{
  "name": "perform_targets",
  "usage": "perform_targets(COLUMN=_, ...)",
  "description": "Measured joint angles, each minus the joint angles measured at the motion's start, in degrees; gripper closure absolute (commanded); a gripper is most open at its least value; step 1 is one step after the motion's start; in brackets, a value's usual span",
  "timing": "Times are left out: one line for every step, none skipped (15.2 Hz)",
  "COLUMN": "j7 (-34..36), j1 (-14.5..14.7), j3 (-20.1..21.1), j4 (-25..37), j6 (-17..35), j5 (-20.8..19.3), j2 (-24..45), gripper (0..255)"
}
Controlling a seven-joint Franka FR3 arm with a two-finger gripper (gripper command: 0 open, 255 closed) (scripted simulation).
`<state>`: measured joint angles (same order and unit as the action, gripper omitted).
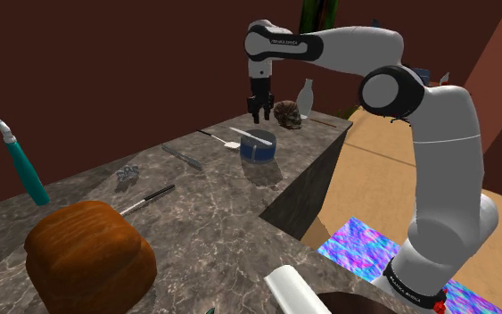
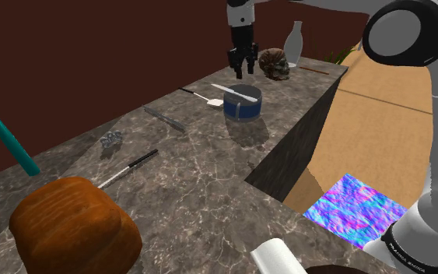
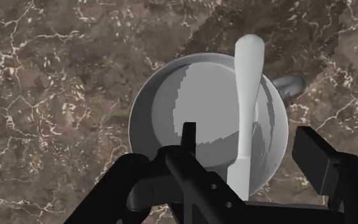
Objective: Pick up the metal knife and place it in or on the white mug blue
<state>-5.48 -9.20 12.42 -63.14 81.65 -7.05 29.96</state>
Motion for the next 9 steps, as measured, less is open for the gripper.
perform_targets(j7=0.35, j1=0.32, j3=0.0, j4=-1.54, j6=2.13, j5=-0.55, j2=-0.37, gripper=0)
perform_targets(j7=0.8, j1=1.14, j3=-0.08, j4=-0.21, j6=3.55, j5=-1.51, j2=1.04, gripper=0)
perform_targets(j7=1.35, j1=1.85, j3=-0.16, j4=-0.4, j6=5.73, j5=-2.43, j2=1.82, gripper=0)
perform_targets(j7=2.03, j1=2.48, j3=-0.18, j4=-1.72, j6=8.17, j5=-3.27, j2=1.62, gripper=0)
perform_targets(j7=2.67, j1=3.24, j3=-0.25, j4=-1.51, j6=10.01, j5=-4.13, j2=2.43, gripper=0)
perform_targets(j7=3.01, j1=3.45, j3=-0.26, j4=-2.59, j6=11.62, j5=-4.51, j2=2.38, gripper=0)
perform_targets(j7=3.09, j1=3.47, j3=-0.31, j4=-3.21, j6=12.61, j5=-4.72, j2=2.41, gripper=0)
perform_targets(j7=3.25, j1=3.43, j3=-0.32, j4=-4.27, j6=13.68, j5=-4.82, j2=2.26, gripper=0)
perform_targets(j7=3.35, j1=3.35, j3=-0.33, j4=-5.25, j6=14.68, j5=-4.87, j2=2.2, gripper=0)
